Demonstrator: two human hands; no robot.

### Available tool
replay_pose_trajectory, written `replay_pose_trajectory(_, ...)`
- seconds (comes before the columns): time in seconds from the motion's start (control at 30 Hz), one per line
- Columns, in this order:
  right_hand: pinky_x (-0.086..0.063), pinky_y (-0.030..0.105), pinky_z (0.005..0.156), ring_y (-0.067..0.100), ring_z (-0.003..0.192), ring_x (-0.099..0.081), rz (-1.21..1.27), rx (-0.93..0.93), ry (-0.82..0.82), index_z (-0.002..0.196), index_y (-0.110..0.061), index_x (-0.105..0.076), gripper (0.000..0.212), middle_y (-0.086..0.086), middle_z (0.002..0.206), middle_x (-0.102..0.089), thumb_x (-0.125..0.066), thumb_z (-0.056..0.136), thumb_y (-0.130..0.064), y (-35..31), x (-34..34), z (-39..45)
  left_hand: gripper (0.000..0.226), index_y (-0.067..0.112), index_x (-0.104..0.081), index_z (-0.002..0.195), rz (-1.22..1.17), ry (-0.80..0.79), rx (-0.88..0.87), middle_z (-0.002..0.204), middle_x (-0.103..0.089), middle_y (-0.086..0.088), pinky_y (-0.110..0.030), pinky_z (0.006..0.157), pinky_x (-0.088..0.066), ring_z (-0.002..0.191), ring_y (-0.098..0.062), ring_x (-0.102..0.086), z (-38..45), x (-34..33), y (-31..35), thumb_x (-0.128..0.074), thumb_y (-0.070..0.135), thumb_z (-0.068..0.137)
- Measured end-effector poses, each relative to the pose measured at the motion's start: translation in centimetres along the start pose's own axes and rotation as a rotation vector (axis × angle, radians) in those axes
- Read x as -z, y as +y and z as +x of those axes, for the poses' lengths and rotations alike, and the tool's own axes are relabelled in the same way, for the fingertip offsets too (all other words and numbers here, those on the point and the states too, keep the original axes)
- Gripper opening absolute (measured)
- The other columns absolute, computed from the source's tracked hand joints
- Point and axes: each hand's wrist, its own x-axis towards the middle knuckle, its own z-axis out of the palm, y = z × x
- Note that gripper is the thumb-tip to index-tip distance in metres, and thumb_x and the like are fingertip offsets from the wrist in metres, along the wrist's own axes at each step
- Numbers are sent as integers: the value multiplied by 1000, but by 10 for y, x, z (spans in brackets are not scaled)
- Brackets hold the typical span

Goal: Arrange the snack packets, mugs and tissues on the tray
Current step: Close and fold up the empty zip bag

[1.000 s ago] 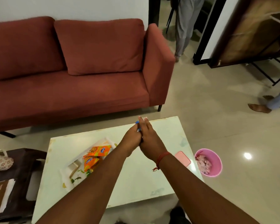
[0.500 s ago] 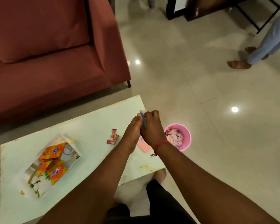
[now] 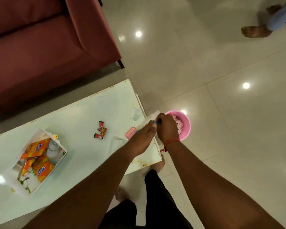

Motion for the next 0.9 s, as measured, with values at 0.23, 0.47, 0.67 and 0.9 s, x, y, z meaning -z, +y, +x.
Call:
replay_pose_trajectory(0.23, -47, 45, 100, 33, 115, -56, -265, -271, -159, 133, -13, -55, 42, 16, 133, -50, -47, 92, -12, 104, -40, 53, 62, 21, -17, 158, 374, 173, 6, 166, -10, 1, -31, 122, -6, 153, -14, -8, 34, 16, -74, -30, 48, 103)
replay_pose_trajectory(0.47, -43, 53, 105, 41, 131, -45, -340, -431, -328, 150, -26, -30, 56, 23, 152, -31, -45, 96, -22, 159, -94, 93, 73, 21, -9, 158, 661, 256, 21, 167, 0, -3, -51, 122, -4, 153, -22, 4, 59, 33, -125, -22, 57, 95)
replay_pose_trajectory(0.67, -31, 58, 112, 48, 140, -27, -343, -445, -381, 152, -26, -26, 60, 25, 156, -22, -46, 96, -21, 156, -117, 88, 80, 25, -4, 158, 695, 246, 48, 167, 5, -2, -56, 122, -6, 153, -23, 7, 55, 41, -145, -16, 64, 89)
replay_pose_trajectory(0.9, -34, 56, 110, 46, 140, -29, -399, -373, -328, 152, -28, -24, 58, 19, 161, -13, -39, 96, -21, 91, -109, 33, 70, 26, -7, 158, 715, 304, -17, 167, 1, -2, -58, 119, -8, 154, -22, 5, 11, 70, -157, -26, 57, 98)
